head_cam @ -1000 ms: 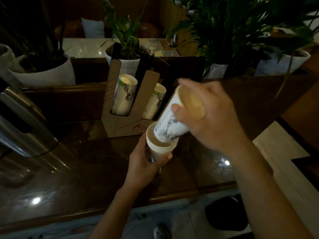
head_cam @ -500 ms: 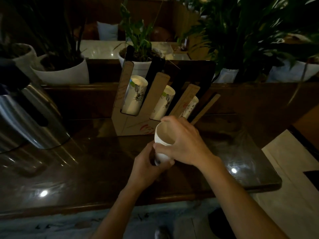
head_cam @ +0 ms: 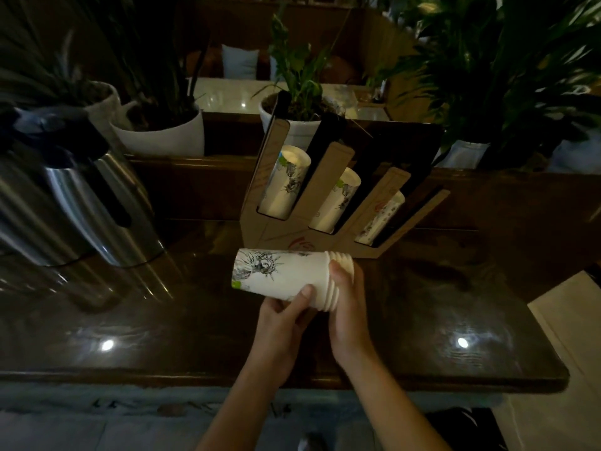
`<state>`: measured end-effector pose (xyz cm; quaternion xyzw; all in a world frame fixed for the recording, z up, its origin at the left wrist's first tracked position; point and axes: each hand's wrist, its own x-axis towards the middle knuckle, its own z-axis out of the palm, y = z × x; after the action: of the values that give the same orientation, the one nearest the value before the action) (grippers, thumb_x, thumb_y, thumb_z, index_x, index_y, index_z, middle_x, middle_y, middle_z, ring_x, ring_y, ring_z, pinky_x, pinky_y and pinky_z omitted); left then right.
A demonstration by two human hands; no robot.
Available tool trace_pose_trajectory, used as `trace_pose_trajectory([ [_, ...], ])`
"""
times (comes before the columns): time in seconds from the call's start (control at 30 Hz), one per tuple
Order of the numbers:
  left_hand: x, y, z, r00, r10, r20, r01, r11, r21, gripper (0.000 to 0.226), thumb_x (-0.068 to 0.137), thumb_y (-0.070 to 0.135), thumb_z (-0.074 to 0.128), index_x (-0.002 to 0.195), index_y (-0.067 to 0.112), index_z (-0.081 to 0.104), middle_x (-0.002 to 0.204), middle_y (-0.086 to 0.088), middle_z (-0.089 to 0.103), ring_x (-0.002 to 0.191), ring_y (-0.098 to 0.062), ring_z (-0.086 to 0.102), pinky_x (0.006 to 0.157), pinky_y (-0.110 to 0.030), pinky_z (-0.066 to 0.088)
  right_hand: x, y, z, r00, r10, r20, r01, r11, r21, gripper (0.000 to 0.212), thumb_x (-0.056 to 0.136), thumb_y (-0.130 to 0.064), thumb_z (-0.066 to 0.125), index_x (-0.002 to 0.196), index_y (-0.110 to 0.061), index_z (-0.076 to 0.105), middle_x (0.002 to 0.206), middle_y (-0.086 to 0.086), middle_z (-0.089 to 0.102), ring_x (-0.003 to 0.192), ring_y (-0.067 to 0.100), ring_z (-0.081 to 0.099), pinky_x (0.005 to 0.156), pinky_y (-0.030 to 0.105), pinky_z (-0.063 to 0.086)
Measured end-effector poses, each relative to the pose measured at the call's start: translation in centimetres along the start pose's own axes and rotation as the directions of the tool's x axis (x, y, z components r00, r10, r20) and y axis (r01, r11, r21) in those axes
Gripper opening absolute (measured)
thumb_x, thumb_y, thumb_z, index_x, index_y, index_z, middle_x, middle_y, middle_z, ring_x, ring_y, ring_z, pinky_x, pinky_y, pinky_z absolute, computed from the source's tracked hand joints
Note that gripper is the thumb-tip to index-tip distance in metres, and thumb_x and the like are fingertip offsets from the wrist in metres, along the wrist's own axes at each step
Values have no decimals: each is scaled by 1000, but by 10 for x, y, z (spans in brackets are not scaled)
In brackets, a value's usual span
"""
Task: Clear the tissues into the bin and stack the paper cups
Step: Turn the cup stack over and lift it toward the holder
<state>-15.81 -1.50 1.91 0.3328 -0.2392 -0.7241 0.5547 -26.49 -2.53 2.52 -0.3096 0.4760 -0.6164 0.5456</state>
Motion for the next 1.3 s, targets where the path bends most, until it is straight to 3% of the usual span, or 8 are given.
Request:
trace_pose_trajectory([
  [0.23,0,29,-4,992,128,8,-125,949,288,86,61,32,93,136,26,50,127,-2,69,119,-22,65,88,-37,59,1,-31,-6,979,-113,170,178,884,-433,72,77,-64,71,141,-42,45,140,-18,53,126,4,52,87,21,50],
  [0.43,12,68,13,826,494,270,-423,228,877,72,78,31,82,139,29,43,129,9,63,113,-8,64,87,-35,60,12,-63,22,873,-308,378,475,711,-519,95,64,-56,87,143,-53,33,136,-26,53,119,-5,55,86,16,55],
  [0.7,19,101,16,752,514,413,-497,29,867,84,70,51,83,141,24,48,140,7,51,128,-16,51,95,-46,55,35,-69,24,965,-100,242,110,994,-26,85,68,-25,89,141,-28,47,128,0,69,116,19,67,85,39,60],
  [0.83,24,112,27,692,497,523,-508,-179,842,84,72,47,80,144,18,46,143,5,47,134,-18,43,101,-48,51,47,-85,30,983,-139,116,140,990,3,78,66,-32,92,133,-22,55,119,2,73,108,22,71,73,40,62],
  [0.97,34,121,30,607,564,560,-578,-170,798,83,82,51,69,150,17,37,155,-2,38,143,-17,37,109,-37,44,63,-121,34,959,-281,26,279,958,71,94,66,-26,91,146,-28,42,131,1,65,114,19,68,81,41,61],
  [1.07,42,117,9,680,566,466,-531,-57,845,79,87,48,66,154,36,26,154,8,41,138,-7,43,102,-30,51,82,-165,31,918,-395,-29,394,904,167,90,77,-16,84,150,-30,34,139,3,58,120,20,64,85,46,60],
  [1.17,52,95,-20,822,413,393,-381,-114,918,75,88,51,56,151,48,16,147,8,48,127,-12,54,100,-42,54,106,-207,34,865,-499,-48,500,853,148,79,79,-17,82,145,-29,40,136,2,59,118,19,65,82,42,60],
  [1.3,74,50,-61,960,182,211,-135,-362,923,72,91,73,28,154,45,6,165,9,21,153,-21,12,122,-51,9,138,-229,50,808,-589,-4,589,808,23,79,73,-20,87,139,-31,43,131,-3,60,113,12,67,83,42,61],
])
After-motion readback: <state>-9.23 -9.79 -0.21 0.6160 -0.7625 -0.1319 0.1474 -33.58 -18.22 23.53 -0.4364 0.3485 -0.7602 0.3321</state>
